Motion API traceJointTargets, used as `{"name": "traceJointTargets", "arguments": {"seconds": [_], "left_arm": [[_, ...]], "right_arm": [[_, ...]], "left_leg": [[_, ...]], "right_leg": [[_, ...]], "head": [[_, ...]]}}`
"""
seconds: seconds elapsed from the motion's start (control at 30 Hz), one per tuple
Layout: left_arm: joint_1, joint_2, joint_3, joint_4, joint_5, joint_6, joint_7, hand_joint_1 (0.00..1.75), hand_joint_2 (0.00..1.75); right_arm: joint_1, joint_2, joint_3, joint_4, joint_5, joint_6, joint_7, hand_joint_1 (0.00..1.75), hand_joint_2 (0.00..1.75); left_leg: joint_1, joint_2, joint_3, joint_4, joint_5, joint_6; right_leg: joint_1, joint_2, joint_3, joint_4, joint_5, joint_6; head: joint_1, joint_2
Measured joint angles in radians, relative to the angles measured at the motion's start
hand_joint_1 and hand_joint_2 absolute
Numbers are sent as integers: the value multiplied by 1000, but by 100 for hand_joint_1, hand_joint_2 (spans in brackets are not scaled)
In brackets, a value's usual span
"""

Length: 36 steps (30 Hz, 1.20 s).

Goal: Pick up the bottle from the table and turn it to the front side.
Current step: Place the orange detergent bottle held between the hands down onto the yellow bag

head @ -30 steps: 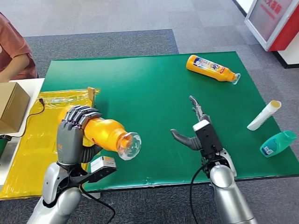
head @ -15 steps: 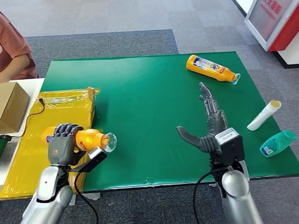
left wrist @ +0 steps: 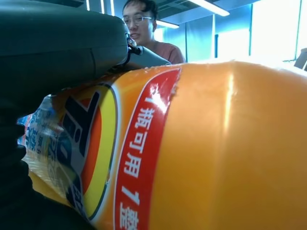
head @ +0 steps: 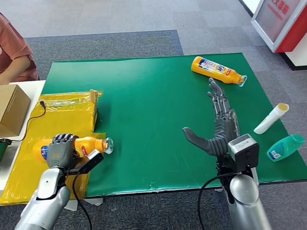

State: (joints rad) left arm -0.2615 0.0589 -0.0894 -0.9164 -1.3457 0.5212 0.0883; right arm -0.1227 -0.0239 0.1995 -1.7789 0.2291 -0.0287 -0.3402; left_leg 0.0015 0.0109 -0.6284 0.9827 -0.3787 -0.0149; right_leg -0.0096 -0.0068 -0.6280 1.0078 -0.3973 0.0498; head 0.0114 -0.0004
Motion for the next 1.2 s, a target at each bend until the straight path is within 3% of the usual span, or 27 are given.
{"name": "traceJointTargets", "arguments": {"seconds": [0.03, 0.07, 0.1, 0.2, 0.57, 0.83, 0.97, 1.2], "left_arm": [[-7, 1, 1, 12, -7, 1, 4, 11, 87], [-14, 2, 4, 25, -13, 5, 7, 0, 44], [-21, 3, 7, 38, -18, 11, 9, 0, 44], [-33, 6, 18, 67, -33, 40, 10, 0, 175], [-8, -2, 21, 63, -160, 121, 37, 0, 175], [65, -4, 15, -49, -175, 169, 19, 0, 175], [147, -22, 0, -259, 44, 145, -116, 0, 175], [291, -29, -76, -702, 664, -118, -393, 0, 175]], "right_arm": [[0, 0, 0, -2, -2, -5, -3, 0, 175], [0, 0, 0, -5, -3, -10, -7, 0, 175], [0, 0, 0, -9, -5, -16, -10, 0, 175], [1, -1, 0, -21, -6, -26, -15, 0, 175], [3, -8, 1, -26, -8, -31, -16, 0, 175], [7, -10, 1, -26, -25, -48, -19, 0, 175], [40, -11, 0, -34, -18, -62, -21, 0, 175], [135, -11, -3, -81, 11, -32, -48, 0, 175]], "left_leg": [[0, 0, 0, 0, 0, 0], [0, 0, 0, 0, 0, 0], [0, 0, 0, 0, 0, 0], [0, 0, 1, 0, 0, 0], [0, 0, 1, 0, 0, 0], [0, 0, 1, 0, 0, 0], [0, 0, 0, 0, -1, 0], [0, 0, 0, 0, -4, -1]], "right_leg": [[0, 0, 0, 0, 0, 0], [0, 0, 0, 0, 0, 0], [0, 0, 0, 0, 0, 0], [0, 0, 0, 0, 0, 0], [0, 0, 0, 0, 0, 0], [0, 0, 0, 0, 0, -1], [0, 0, 0, 0, -1, 0], [0, 0, 0, 0, -2, -1]], "head": [[0, 0], [0, 0], [0, 0], [0, 0], [0, 0], [0, 0], [0, 0], [0, 0]]}}
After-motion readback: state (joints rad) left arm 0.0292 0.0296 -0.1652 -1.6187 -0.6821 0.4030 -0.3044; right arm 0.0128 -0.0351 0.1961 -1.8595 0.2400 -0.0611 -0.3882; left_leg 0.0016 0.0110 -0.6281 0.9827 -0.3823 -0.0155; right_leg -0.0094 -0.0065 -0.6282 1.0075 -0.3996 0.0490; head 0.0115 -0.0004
